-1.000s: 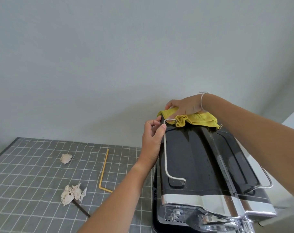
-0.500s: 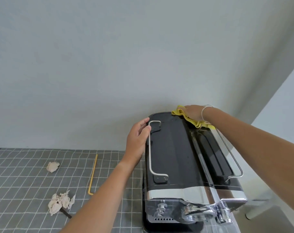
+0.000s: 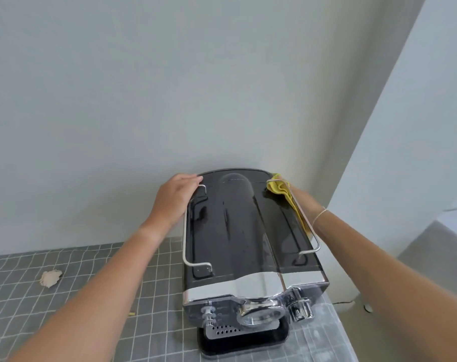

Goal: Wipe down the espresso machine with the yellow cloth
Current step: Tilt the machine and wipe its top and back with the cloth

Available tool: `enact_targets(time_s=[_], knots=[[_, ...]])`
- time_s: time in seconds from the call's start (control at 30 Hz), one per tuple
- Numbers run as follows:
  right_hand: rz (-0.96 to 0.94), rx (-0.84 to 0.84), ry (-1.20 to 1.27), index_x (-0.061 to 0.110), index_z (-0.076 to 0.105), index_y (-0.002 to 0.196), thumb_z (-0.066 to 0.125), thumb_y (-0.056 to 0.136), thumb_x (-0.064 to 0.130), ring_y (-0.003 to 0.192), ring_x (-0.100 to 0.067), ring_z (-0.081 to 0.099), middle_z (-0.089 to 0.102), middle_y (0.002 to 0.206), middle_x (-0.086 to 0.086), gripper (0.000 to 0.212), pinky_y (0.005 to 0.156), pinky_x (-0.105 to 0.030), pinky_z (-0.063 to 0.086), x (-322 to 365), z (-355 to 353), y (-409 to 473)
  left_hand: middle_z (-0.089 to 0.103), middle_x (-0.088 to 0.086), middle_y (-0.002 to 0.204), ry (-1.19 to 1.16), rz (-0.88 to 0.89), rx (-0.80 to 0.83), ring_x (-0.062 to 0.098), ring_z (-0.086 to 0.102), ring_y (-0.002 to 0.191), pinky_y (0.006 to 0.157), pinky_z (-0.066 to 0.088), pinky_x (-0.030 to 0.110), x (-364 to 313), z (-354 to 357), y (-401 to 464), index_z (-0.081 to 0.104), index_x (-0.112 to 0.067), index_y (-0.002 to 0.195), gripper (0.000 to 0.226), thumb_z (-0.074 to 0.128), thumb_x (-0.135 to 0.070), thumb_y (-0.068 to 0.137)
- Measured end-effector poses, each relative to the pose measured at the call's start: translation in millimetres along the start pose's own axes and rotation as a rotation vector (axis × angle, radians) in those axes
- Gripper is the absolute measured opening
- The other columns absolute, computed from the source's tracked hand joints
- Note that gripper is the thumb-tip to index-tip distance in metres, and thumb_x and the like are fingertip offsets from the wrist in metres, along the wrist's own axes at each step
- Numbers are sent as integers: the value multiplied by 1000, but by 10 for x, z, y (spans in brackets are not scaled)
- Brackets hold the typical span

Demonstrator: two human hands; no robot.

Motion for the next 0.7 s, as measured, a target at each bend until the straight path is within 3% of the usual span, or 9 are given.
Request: enact_targets(time_s=[0.07, 0.13, 0.2, 0.27, 0.37, 0.5, 0.57, 0.7], knots=[[-12, 31, 82, 13, 57, 70, 49, 94, 26, 37, 1, 57, 64, 46, 7, 28, 39, -11, 45, -17, 23, -83, 67, -4, 112, -13, -22, -13, 8, 58, 110, 99, 39, 24, 41, 0, 3, 71, -13, 101, 33, 61, -35, 79], [-25, 66, 111, 11, 57, 75, 47, 95, 24, 35, 2, 57, 61, 39, 10, 26, 39, -10, 45, -46, 16, -200, 67, -3, 113, -21, -48, -21, 8, 58, 110, 96, 39, 21, 64, -5, 13, 70, -12, 103, 28, 63, -30, 83], [-22, 132, 137, 11, 59, 99, 47, 95, 25, 44, 1, 62, 66, 48, 10, 19, 48, -11, 51, -130, 38, -341, 67, -2, 113, -61, -63, -28, 8, 58, 108, 92, 39, 19, 78, -9, 19, 71, -12, 101, 29, 63, -30, 80], [-21, 172, 174, 14, 54, 122, 48, 94, 25, 54, -2, 67, 71, 58, 10, 30, 54, -14, 55, -262, 10, -489, 67, 1, 113, -110, -72, -29, 8, 59, 106, 86, 40, 16, 67, 16, -11, 70, -10, 99, 27, 62, -28, 80], [-49, 207, 201, 25, 52, 129, 50, 93, 27, 66, -10, 67, 72, 79, 7, 37, 60, -20, 55, -425, -3, -706, 67, 3, 113, -152, -81, -22, 7, 59, 104, 82, 41, 11, 58, 26, -24, 68, -7, 101, 28, 62, -25, 80], [-131, 207, 177, 38, 46, 133, 49, 92, 30, 96, -4, 62, 62, 119, 9, 42, 90, -21, 46, -479, -39, -829, 65, 3, 118, -134, -91, 8, 11, 57, 111, 86, 40, 15, 74, 54, -24, 67, -8, 105, 26, 61, -23, 85], [-132, 226, 202, 39, 49, 129, 49, 93, 28, 94, -6, 63, 65, 112, 9, 38, 88, -21, 49, -408, -6, -782, 64, 3, 120, -126, -93, 18, 11, 56, 111, 88, 41, 16, 75, 63, -34, 66, -7, 110, 31, 61, -24, 85], [-176, 232, 213, 27, 48, 135, 52, 92, 25, 92, -13, 62, 66, 102, 2, 43, 96, -28, 47, -238, 32, -556, 64, 2, 121, -60, -76, 42, 11, 55, 116, 106, 37, 28, 21, 54, -36, 66, -9, 111, 53, 57, -38, 68]])
Point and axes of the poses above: each hand's wrist, its own y-axis towards the middle knuckle, its own z-axis out of the palm, x = y × z, the point moved 10 cm from there along y, towards the middle knuckle
